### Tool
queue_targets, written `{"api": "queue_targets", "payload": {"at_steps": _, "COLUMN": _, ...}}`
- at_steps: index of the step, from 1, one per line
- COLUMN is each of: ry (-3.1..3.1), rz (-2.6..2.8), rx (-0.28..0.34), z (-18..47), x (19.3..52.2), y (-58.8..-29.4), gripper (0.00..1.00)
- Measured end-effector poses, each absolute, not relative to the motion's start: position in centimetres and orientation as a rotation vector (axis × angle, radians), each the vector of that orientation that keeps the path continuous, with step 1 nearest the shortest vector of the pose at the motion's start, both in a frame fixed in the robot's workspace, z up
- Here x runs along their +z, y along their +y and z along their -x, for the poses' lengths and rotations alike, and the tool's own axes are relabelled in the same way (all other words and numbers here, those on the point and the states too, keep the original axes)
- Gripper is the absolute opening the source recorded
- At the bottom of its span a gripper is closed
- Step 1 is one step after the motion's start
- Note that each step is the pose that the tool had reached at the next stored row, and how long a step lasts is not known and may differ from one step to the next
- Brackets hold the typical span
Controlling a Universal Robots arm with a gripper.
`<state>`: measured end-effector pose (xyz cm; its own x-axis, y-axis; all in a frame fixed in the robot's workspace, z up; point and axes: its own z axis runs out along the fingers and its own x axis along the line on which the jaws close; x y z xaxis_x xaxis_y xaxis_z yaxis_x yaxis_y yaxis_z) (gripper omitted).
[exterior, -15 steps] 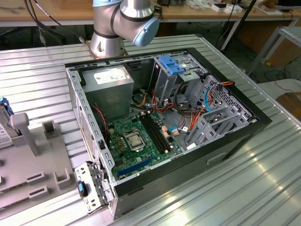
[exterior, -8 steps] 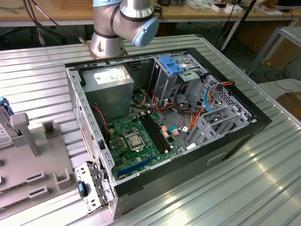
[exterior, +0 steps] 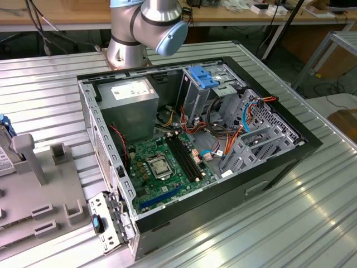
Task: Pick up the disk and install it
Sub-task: 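Pick up the disk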
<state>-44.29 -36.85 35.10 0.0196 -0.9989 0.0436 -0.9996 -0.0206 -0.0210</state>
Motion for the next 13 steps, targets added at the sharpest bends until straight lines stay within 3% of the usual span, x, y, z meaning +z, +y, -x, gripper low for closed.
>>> {"api": "queue_targets", "payload": {"at_steps": 13, "ry": -2.175, "rz": -2.25, "rx": 0.066, "z": 44.3, "x": 32.3, "y": -37.1, "gripper": 0.66}}
